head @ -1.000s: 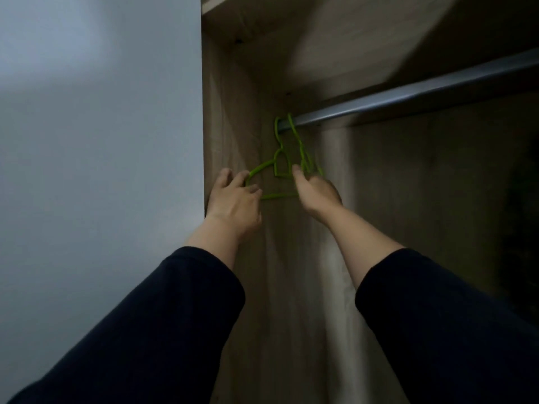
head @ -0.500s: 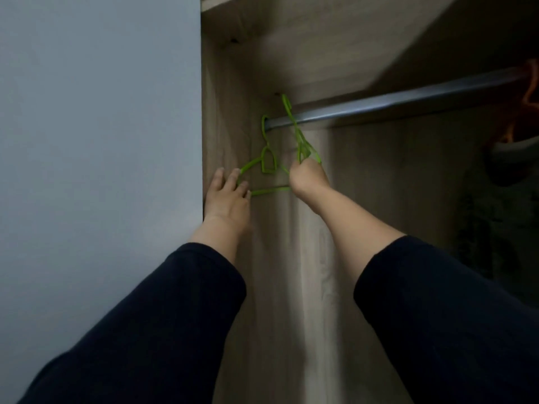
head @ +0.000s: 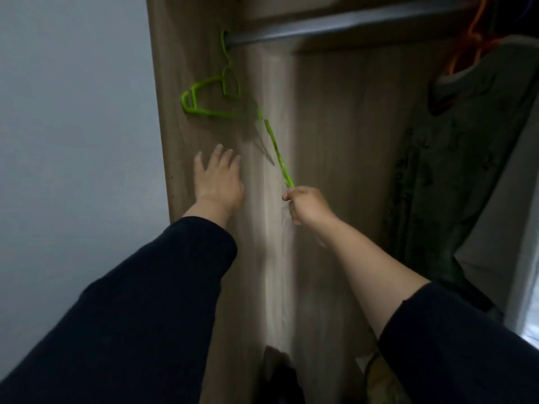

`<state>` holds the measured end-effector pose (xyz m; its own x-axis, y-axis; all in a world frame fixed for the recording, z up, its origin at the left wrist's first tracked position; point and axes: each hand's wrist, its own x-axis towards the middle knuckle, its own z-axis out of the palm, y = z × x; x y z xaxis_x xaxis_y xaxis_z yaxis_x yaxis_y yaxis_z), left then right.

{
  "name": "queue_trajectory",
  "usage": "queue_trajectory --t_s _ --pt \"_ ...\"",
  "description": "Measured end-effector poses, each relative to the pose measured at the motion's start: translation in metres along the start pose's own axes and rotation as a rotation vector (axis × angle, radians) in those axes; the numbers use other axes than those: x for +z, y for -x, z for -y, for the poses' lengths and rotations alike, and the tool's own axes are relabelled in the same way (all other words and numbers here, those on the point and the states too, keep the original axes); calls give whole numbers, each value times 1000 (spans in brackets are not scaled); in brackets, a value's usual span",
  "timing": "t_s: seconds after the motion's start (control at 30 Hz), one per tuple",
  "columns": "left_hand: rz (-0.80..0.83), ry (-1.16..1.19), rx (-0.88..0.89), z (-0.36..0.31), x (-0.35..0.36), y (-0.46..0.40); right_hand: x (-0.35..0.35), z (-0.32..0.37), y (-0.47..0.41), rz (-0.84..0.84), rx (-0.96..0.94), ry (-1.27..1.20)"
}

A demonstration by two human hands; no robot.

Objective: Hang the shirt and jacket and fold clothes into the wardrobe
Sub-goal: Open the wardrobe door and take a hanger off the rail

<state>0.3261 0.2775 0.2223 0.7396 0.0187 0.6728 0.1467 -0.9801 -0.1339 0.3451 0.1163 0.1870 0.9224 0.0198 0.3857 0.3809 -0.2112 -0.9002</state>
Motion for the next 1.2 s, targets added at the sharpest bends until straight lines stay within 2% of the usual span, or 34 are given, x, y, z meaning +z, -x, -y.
queue_trajectory --t_s 0.1,0.2,0.27,0.37,0.53,0.67,0.8,0.87,1.03,1.2 --pt "168 574 -162 -40 23 23 -14 -12 49 51 43 -55" --pt "158 1059 -324 -67 29 41 -37 -20 93 157 57 -126" --pt "146 1187 -368 -77 23 50 -56 -26 118 269 68 -197" --pt "141 1260 -404 -92 13 73 -84 -35 145 421 92 -264" --pt "31 883 -418 -99 -12 133 -110 -52 172 567 112 -67" --pt "17 614 -322 -108 -45 185 -108 -49 186 560 -129 386" --pt "3 581 -321 -100 -76 237 -88 -23 208 592 -324 615" --pt "-15 567 -337 -90 -95 265 -75 -12 225 589 -407 651" --pt "14 245 -405 -49 -141 347 -37 11 278 597 -644 617" --pt "70 -89 -530 -3 -194 432 10 37 350 742 -739 480"
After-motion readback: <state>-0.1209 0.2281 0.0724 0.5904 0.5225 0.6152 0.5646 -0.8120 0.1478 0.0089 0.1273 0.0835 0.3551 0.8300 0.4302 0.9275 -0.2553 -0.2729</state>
